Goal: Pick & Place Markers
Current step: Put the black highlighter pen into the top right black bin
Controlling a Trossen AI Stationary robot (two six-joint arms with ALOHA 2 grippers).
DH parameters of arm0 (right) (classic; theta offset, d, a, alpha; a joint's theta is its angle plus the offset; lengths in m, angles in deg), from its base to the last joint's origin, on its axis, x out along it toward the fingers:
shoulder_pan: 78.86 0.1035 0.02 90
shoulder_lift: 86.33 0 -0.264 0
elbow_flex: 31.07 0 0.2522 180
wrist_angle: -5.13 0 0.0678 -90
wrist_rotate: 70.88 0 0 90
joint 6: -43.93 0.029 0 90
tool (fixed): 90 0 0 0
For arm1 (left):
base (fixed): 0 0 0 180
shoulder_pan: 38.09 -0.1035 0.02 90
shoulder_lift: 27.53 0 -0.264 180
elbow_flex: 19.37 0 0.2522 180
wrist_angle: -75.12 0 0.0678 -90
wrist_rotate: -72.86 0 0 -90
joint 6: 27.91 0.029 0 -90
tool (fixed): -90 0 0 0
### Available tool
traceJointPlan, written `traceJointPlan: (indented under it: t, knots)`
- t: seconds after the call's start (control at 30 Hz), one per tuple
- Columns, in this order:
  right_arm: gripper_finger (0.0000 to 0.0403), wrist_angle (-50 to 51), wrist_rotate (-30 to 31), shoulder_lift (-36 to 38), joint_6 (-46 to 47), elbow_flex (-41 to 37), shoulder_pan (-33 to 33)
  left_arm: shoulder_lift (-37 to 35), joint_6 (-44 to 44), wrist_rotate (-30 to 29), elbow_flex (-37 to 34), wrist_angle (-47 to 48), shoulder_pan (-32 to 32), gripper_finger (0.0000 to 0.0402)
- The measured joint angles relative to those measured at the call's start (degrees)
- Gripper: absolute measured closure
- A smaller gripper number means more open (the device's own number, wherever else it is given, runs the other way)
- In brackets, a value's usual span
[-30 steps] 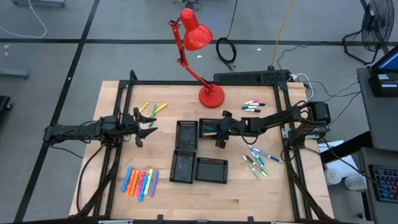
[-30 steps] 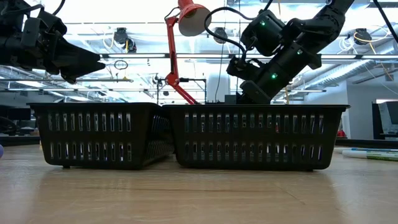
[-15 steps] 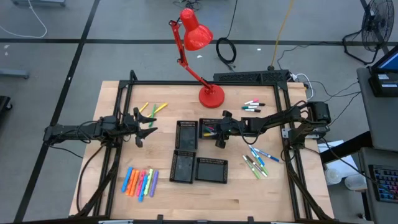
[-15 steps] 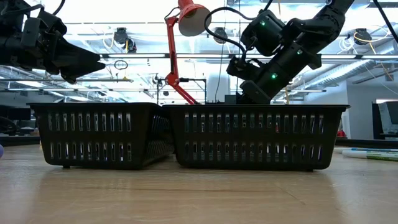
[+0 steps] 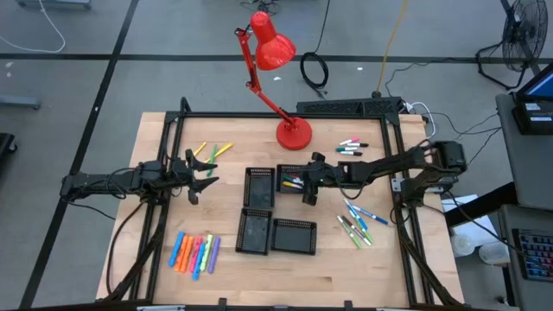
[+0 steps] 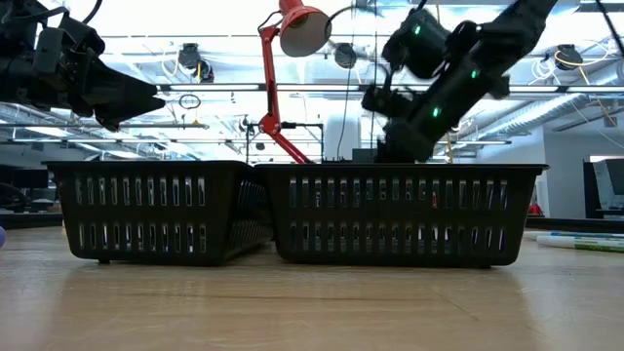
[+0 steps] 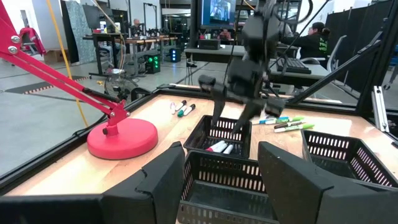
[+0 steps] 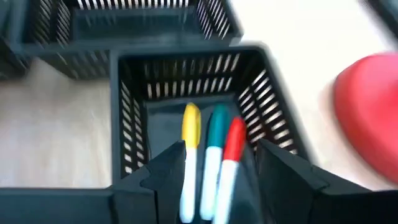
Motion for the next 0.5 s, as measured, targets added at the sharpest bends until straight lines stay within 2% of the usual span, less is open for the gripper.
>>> traceJointPlan:
  t: [0.13,0.27,0.5]
  knots:
    - [0.0219,8.5,4.7,7.1,-0.8,0.0,0.0,0.0,0.0,0.0,0.0,0.0,0.0,0.0192]
    - [0.0229,16.5,12.3,13.6,-1.3,0.0,0.0,0.0,0.0,0.0,0.0,0.0,0.0,0.0192]
    - [0.0241,30.3,25.7,20.0,3.2,0.0,0.0,0.0,0.0,0.0,0.0,0.0,0.0,0.0192]
